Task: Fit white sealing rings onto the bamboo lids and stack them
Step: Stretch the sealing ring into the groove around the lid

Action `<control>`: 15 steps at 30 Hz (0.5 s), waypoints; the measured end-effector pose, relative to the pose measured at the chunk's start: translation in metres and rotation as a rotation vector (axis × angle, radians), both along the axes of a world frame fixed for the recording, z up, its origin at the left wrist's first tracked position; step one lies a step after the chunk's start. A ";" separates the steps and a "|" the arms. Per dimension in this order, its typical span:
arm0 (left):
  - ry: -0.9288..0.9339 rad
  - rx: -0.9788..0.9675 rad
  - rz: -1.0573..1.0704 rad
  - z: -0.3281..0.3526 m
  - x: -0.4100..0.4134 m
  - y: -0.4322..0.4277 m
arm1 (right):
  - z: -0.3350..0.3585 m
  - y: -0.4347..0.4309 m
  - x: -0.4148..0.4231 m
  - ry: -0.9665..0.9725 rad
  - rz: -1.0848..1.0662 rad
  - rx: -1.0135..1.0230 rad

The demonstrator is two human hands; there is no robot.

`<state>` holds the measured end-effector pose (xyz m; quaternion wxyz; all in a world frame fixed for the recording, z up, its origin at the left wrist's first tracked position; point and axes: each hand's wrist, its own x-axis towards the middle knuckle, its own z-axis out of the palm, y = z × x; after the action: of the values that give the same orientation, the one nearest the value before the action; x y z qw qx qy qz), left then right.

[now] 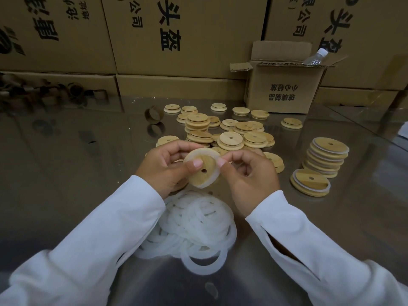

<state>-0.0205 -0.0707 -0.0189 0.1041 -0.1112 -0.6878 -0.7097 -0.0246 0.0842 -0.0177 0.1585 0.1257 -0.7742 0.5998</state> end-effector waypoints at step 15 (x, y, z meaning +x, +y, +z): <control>0.060 -0.041 0.059 0.001 0.003 0.003 | 0.001 0.005 -0.003 -0.015 0.028 -0.016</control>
<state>-0.0179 -0.0676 -0.0174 0.1434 -0.1144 -0.7016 -0.6886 -0.0277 0.0891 -0.0166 0.1453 0.1309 -0.7687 0.6090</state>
